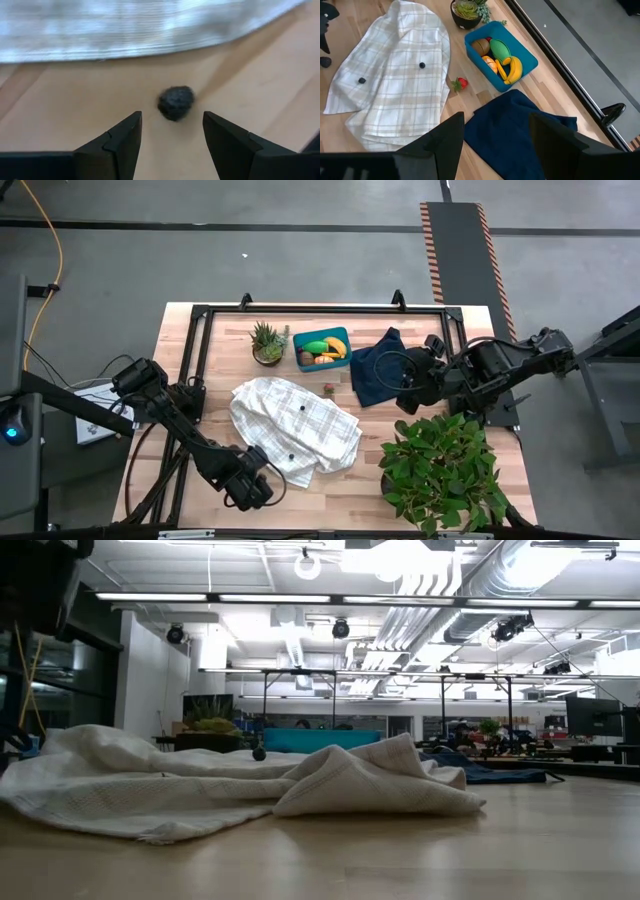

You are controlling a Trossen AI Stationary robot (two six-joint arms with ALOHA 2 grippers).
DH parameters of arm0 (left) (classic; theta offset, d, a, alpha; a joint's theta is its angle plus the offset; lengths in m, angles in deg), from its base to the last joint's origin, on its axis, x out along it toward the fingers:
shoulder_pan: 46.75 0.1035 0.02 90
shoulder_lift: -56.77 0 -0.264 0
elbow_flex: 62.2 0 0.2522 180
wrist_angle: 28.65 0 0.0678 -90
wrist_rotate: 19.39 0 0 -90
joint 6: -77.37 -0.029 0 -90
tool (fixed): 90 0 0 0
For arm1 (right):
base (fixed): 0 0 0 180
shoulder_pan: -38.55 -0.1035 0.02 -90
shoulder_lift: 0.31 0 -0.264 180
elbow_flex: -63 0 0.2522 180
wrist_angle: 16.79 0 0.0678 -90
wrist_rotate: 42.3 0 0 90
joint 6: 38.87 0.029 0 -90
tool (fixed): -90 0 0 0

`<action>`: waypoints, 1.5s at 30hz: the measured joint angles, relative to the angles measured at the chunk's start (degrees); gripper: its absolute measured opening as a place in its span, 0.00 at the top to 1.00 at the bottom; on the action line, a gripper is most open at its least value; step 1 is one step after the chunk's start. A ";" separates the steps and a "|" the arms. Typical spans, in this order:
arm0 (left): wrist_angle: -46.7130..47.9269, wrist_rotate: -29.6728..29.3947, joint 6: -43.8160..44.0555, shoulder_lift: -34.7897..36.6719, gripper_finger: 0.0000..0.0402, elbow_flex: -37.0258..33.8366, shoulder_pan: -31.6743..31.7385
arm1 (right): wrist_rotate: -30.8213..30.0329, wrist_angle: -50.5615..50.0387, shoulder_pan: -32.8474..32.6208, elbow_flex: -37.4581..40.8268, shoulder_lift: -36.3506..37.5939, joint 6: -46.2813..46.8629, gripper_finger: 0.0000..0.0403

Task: Pick and placing Produce into tupperware
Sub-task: Put the blackberry into the blue bin

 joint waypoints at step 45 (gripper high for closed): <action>-0.91 -3.80 -15.89 -1.14 0.50 -0.14 0.72 | 0.14 0.52 0.00 0.00 0.00 0.22 0.47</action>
